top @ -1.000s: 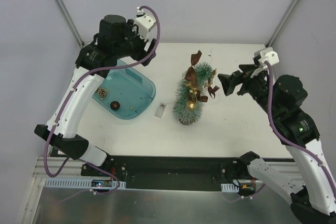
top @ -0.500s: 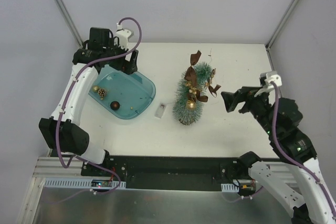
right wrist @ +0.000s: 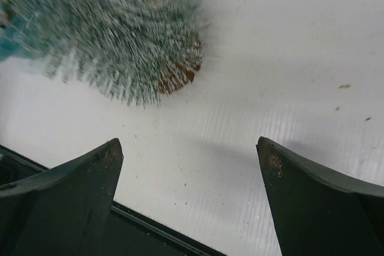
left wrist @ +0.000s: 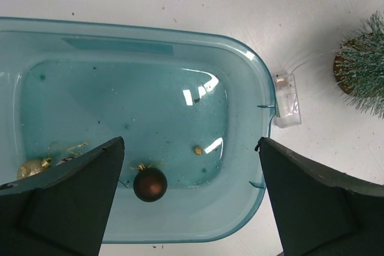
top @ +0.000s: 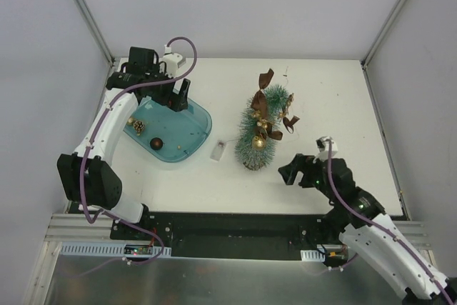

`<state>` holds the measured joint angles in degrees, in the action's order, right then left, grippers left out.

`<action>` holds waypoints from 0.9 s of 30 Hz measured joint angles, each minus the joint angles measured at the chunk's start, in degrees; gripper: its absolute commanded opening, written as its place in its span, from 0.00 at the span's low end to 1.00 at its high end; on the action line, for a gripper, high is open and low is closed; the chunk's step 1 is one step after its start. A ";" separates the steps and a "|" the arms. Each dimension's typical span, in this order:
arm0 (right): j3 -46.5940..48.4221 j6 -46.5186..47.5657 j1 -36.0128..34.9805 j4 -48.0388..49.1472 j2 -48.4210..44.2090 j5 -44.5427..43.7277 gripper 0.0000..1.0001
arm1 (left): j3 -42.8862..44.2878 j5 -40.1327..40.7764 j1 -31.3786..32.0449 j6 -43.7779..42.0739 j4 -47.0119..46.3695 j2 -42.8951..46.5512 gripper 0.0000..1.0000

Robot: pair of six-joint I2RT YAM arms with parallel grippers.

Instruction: Decorate the small christmas tree

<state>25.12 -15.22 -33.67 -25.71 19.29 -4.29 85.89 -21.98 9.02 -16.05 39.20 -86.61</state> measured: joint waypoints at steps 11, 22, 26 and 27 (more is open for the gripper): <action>-13.64 -9.60 -24.22 25.20 24.57 -14.99 0.97 | -2.40 -0.04 -0.85 0.20 0.00 0.28 0.92; -13.64 -11.26 -35.65 43.08 39.10 -27.69 0.97 | -6.19 -0.04 -4.13 -1.01 -0.46 3.15 0.92; -14.36 -13.20 -39.45 39.60 33.00 -32.11 0.96 | -9.35 0.59 -8.83 -3.91 -1.01 4.72 0.91; -14.71 -13.97 -40.37 37.88 30.10 -33.38 0.96 | -10.67 1.40 -9.75 -4.98 -1.18 5.01 0.91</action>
<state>10.41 -29.19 -74.04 12.16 49.39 -37.67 75.22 -20.58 -0.73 -21.04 38.02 -81.60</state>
